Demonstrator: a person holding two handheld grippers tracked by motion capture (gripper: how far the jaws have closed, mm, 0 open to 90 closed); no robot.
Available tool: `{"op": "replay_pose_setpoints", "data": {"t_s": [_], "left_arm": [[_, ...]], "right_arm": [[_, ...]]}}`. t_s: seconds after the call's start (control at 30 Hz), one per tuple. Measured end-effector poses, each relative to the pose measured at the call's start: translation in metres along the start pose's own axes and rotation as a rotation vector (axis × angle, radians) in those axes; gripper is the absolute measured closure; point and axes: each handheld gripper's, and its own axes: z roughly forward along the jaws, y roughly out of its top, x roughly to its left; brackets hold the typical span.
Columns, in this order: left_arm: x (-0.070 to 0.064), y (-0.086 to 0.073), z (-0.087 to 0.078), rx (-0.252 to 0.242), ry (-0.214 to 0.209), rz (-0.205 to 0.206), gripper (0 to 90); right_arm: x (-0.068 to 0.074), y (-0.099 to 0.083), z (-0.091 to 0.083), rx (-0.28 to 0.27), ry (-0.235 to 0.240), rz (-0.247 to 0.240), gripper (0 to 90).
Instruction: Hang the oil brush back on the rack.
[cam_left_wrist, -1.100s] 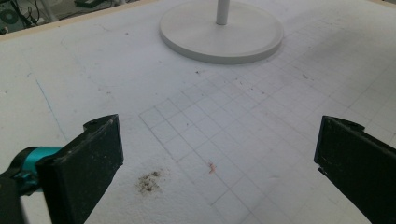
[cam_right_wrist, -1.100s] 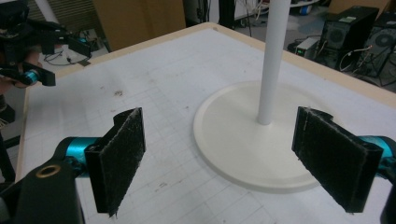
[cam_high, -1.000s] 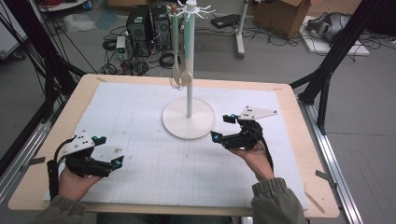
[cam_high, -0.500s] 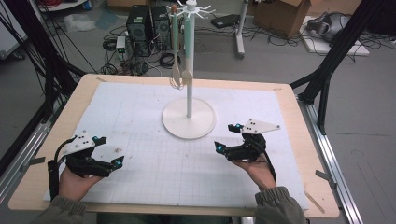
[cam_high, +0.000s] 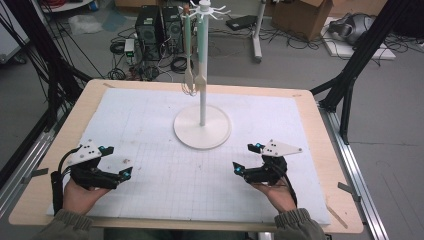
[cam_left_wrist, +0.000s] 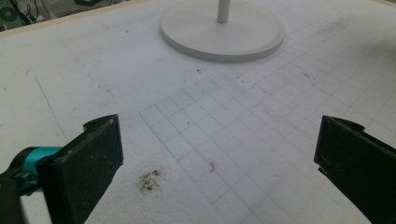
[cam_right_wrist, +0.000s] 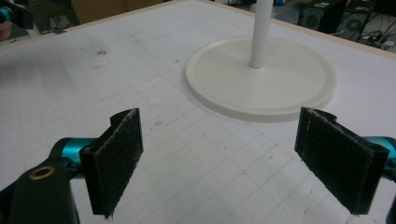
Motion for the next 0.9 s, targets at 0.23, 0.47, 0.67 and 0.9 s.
{"op": "replay_pose_setpoints", "data": {"t_s": [0.23, 0.47, 0.67, 0.9], "left_arm": [[0.001, -0.001, 0.000, -0.002, -0.003, -0.003, 1.7], [0.003, -0.002, 0.000, 0.001, -0.008, -0.007, 1.7], [0.004, -0.003, 0.000, 0.005, -0.007, -0.007, 1.7], [0.004, -0.004, 0.002, 0.011, -0.012, -0.010, 1.7]], "right_arm": [[0.001, -0.014, -0.006, -0.002, -0.023, 0.020, 14.4], [0.004, -0.024, -0.014, -0.011, -0.039, 0.037, 14.4], [0.006, -0.031, -0.020, -0.017, -0.043, 0.048, 14.4], [0.010, -0.036, -0.023, -0.025, -0.050, 0.045, 14.5]]}}
